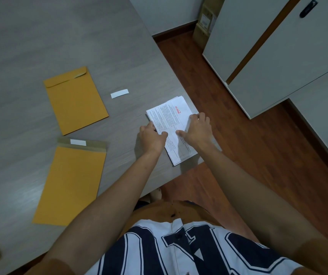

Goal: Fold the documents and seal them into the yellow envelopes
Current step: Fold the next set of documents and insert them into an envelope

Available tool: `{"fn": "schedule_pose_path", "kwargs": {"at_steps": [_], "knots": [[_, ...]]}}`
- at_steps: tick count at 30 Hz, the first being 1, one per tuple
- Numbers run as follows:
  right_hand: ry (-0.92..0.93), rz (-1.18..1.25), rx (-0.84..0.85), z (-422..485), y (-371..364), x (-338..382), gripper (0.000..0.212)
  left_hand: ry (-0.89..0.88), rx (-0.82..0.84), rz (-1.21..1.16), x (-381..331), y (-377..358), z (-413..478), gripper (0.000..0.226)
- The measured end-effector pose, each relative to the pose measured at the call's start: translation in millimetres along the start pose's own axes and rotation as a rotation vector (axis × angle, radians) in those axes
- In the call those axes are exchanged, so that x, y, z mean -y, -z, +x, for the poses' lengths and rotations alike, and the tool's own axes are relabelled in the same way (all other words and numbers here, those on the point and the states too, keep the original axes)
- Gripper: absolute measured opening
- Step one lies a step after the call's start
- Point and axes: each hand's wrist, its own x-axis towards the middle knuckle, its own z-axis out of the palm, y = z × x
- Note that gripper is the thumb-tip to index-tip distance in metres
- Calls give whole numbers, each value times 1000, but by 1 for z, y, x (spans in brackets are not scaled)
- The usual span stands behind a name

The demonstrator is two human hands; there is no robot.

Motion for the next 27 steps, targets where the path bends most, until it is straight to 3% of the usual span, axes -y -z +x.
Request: {"fn": "schedule_pose_path", "kwargs": {"at_steps": [4,9,16,27], "knots": [[2,-13,1,0,0,0,77,86,23,-74,6,-1,10,34],[2,-18,-7,0,-1,1,77,189,58,-280,1,7,17,27],[7,-25,-13,-1,-2,1,77,195,64,-214,7,-1,21,36],[11,-45,-16,0,-3,1,77,220,55,-286,3,3,18,28]]}}
